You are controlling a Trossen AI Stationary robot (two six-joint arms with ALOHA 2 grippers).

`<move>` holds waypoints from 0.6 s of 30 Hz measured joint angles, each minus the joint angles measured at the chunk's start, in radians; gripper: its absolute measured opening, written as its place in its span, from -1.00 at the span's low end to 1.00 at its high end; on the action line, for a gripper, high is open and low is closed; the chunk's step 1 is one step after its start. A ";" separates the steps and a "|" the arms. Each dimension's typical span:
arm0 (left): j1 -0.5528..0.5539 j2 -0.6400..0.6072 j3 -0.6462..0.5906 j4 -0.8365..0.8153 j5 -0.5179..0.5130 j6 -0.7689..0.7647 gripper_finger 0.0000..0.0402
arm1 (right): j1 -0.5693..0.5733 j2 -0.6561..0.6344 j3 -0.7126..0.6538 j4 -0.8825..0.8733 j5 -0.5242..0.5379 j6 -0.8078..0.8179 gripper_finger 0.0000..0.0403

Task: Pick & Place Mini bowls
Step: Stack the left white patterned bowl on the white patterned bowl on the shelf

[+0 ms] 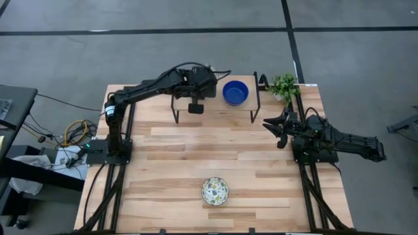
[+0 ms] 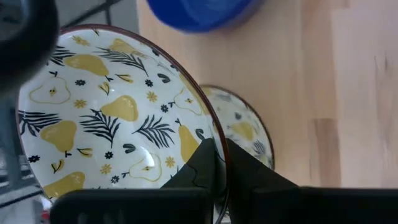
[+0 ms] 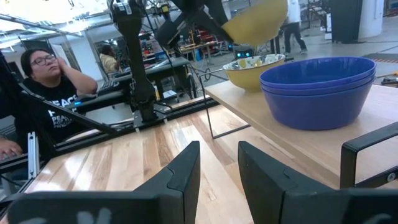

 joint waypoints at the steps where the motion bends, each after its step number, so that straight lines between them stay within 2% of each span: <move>1: 0.007 0.000 0.000 -0.013 0.009 0.000 -0.95 | 0.000 0.000 0.000 0.000 0.000 0.000 -0.52; 10: 0.045 0.000 -0.001 -0.053 0.012 0.000 -0.95 | 0.000 0.000 0.000 0.000 0.000 -0.001 -0.52; 13: 0.052 0.005 -0.001 -0.071 0.064 0.000 -0.95 | 0.000 0.000 0.000 0.000 0.000 -0.001 -0.52; 18: 0.050 0.014 -0.002 -0.081 0.076 0.000 -0.95 | 0.000 0.000 0.000 -0.001 0.000 -0.001 -0.52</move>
